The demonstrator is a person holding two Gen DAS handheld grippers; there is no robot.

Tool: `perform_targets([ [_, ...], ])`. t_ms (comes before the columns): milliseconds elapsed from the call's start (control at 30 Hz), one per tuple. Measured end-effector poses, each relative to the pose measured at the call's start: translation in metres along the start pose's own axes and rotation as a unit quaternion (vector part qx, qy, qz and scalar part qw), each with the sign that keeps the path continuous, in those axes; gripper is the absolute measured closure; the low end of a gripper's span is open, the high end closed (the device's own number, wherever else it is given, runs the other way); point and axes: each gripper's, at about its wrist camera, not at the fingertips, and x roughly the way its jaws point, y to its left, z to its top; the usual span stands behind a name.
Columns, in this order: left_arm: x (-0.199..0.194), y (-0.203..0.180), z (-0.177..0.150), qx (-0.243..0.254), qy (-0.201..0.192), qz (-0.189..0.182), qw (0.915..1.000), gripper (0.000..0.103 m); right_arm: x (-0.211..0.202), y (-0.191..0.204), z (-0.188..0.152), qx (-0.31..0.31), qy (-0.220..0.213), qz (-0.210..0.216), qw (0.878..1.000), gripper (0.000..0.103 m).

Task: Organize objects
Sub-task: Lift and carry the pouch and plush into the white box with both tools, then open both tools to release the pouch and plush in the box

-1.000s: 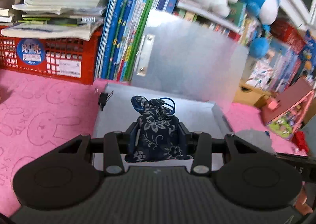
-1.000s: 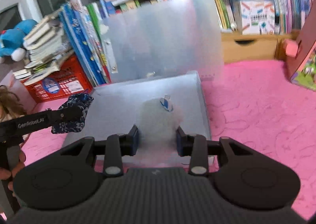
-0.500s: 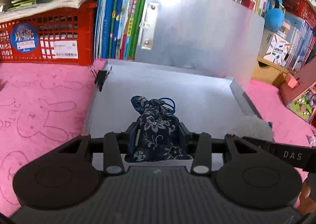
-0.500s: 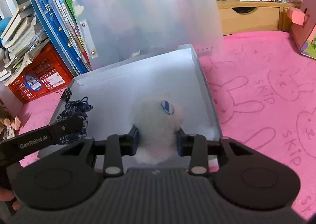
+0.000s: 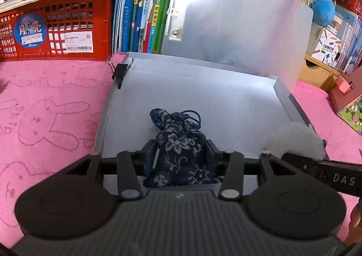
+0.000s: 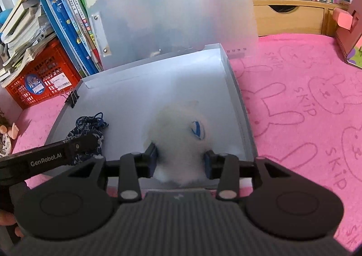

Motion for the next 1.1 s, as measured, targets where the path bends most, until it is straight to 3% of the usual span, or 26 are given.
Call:
perform_targets([
  [33,-0.001,0.000,0.000,0.000,0.001,0.000,1.0000,0.047,0.000,0.000,0.000,-0.002,0.000,-0.001,1.000,0.040],
  [100,-0.004,0.001,0.000,-0.002,-0.001,0.001,1.0000,0.036,-0.001,0.001,-0.001,-0.006,0.000,-0.002,1.000,0.037],
  [300,-0.022,-0.001,0.001,0.014,-0.016,0.010,0.9997,0.025,-0.013,0.004,-0.004,-0.029,-0.010,-0.009,0.999,0.031],
  [600,-0.061,-0.005,-0.018,0.045,-0.039,0.016,0.9981,0.022,-0.050,0.006,-0.017,-0.065,-0.046,0.001,0.997,0.027],
  [1100,-0.130,-0.007,-0.054,0.068,-0.085,-0.009,0.9941,0.020,-0.110,0.007,-0.057,-0.093,-0.087,0.031,0.991,0.024],
])
